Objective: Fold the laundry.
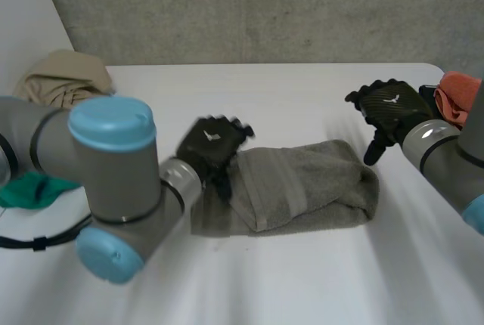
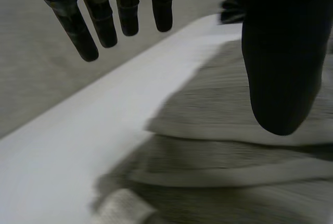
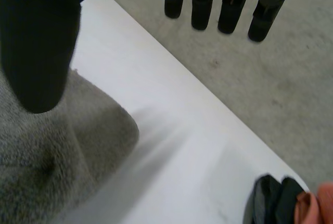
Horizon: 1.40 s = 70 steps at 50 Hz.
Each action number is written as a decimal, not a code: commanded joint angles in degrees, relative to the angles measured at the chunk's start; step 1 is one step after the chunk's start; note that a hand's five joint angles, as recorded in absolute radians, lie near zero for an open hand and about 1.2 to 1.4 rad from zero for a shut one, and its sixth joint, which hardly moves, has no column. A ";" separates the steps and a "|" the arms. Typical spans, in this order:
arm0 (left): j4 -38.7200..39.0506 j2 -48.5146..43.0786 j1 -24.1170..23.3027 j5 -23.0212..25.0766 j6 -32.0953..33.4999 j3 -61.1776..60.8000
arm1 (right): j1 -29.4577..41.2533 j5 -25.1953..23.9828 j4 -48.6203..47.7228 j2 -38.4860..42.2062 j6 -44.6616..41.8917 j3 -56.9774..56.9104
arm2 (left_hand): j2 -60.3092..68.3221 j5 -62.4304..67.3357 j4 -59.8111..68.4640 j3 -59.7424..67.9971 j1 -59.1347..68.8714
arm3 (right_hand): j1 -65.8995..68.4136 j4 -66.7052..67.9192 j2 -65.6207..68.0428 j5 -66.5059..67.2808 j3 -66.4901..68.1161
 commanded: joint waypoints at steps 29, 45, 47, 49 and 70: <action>12.10 -11.33 -7.54 -8.46 10.03 3.45 | -8.86 -4.99 -3.02 -7.74 -0.38 16.64 | 63.51 63.33 63.46 63.68 62.99 | -2.91 -3.11 -2.58 -2.83 -2.86; 14.30 0.89 1.69 -6.27 23.66 -8.23 | -10.62 -13.25 7.00 -11.52 12.54 18.30 | 63.51 63.33 63.46 63.68 62.99 | 6.51 6.31 6.84 6.59 6.56; 14.39 1.77 2.48 -4.43 24.18 -11.04 | -10.45 -14.65 6.12 -11.61 13.42 19.62 | 63.51 63.33 63.46 63.68 62.99 | 6.84 6.65 7.18 6.93 6.89; 14.56 2.12 2.57 -3.81 24.45 -12.80 | -10.10 -14.92 4.89 -11.87 13.51 20.59 | 63.51 63.33 63.46 63.68 62.99 | 6.84 6.65 7.18 6.93 6.89; 21.50 4.58 1.96 -4.34 29.64 -22.74 | -2.54 -5.96 -9.96 -2.21 9.56 23.58 | 24.74 24.56 24.69 24.92 24.22 | 13.23 13.04 13.57 13.32 13.28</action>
